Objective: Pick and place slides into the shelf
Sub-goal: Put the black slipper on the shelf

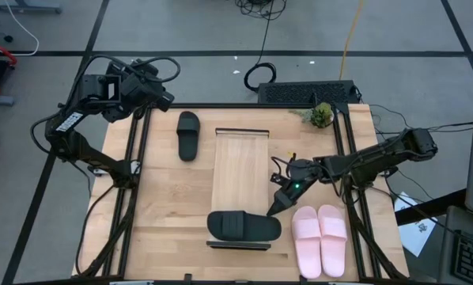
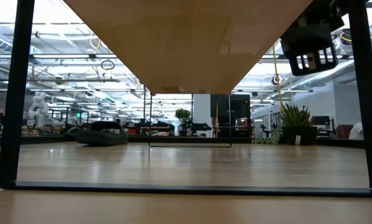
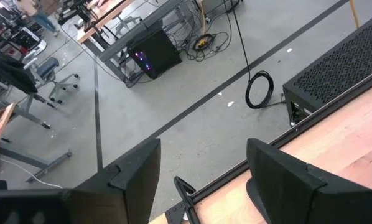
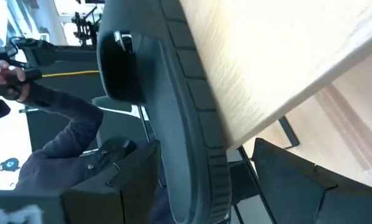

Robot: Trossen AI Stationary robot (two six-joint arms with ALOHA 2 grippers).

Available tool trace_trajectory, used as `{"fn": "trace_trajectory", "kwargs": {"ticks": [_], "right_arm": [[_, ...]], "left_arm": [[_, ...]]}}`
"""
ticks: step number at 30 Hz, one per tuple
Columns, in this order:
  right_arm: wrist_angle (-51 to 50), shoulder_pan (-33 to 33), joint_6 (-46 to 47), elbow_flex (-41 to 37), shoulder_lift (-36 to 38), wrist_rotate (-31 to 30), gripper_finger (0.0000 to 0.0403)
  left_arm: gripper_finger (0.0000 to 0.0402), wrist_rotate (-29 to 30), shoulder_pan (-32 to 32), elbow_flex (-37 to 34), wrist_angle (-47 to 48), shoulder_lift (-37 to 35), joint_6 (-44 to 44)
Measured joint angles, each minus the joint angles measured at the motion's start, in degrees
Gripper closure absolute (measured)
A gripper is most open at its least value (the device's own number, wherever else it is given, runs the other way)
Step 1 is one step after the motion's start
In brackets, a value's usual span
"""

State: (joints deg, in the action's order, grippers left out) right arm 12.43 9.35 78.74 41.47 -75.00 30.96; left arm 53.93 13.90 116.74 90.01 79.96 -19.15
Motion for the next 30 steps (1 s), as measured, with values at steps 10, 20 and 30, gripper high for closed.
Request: {"fn": "trace_trajectory", "kwargs": {"ticks": [10,20,30], "right_arm": [[0.0,-7.4,-0.1,0.0,0.0,6.9,0.0155],[0.3,-14.2,4.9,0.0,7.6,8.9,0.0156],[24.5,-15.8,-3.0,0.0,17.9,-17.2,0.0156]], "left_arm": [[0.0160,0.0,0.6,0.0,0.0,0.0,3.9],[0.0160,-2.7,1.6,0.0,0.0,0.0,4.9],[0.0160,-17.1,1.6,-6.4,0.0,0.0,2.6]]}}
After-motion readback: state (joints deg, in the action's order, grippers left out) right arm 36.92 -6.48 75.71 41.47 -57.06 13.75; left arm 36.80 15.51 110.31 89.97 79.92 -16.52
